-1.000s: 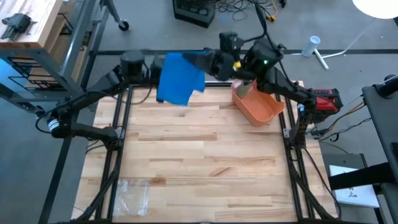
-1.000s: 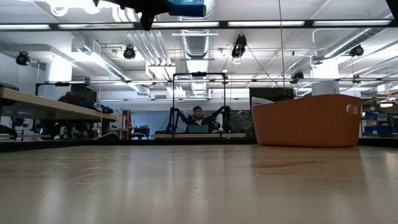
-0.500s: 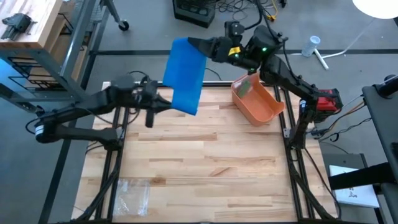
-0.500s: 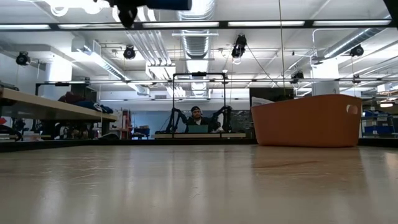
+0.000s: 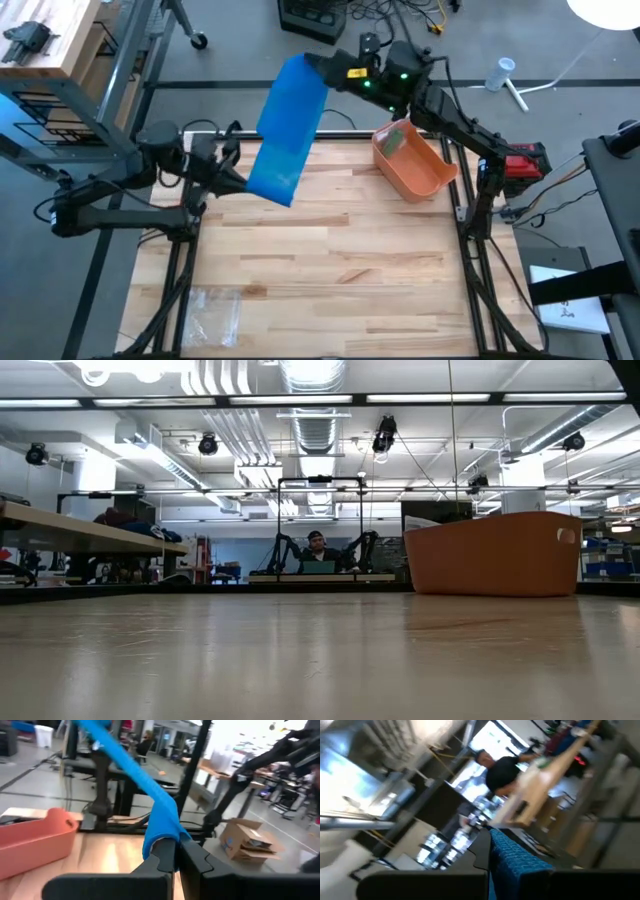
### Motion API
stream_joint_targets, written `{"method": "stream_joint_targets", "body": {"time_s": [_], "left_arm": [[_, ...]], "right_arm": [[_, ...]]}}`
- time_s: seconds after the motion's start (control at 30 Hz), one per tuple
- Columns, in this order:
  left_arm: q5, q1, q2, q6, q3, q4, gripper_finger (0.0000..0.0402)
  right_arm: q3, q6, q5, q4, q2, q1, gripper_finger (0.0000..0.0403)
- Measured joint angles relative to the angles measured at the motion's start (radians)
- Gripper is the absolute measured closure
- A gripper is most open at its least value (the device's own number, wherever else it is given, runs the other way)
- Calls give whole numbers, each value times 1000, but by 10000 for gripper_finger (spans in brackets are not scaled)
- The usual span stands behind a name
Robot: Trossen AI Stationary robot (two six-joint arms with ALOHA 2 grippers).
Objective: Roll bandage
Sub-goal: Roll the blue bandage
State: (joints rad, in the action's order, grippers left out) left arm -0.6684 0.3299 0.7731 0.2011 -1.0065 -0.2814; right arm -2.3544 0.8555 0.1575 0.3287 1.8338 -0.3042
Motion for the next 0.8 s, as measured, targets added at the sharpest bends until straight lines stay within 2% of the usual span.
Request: {"method": "stream_joint_targets", "body": {"time_s": [0.27, 0.47, 0.57, 0.8], "left_arm": [[-7, -26, -2, -28, -166, -1, 401], [-14, -26, 7, -127, -317, -43, 401], [-48, -26, 24, -143, -375, -70, 401], [-147, -25, 83, -125, -490, -74, 401]], "right_arm": [[18, -2, 28, 259, 0, 0, 401], [49, -29, -75, 259, 0, 52, 401], [76, -28, -124, 263, 0, 72, 398], [146, -19, -214, 263, 0, 107, 352]]}}
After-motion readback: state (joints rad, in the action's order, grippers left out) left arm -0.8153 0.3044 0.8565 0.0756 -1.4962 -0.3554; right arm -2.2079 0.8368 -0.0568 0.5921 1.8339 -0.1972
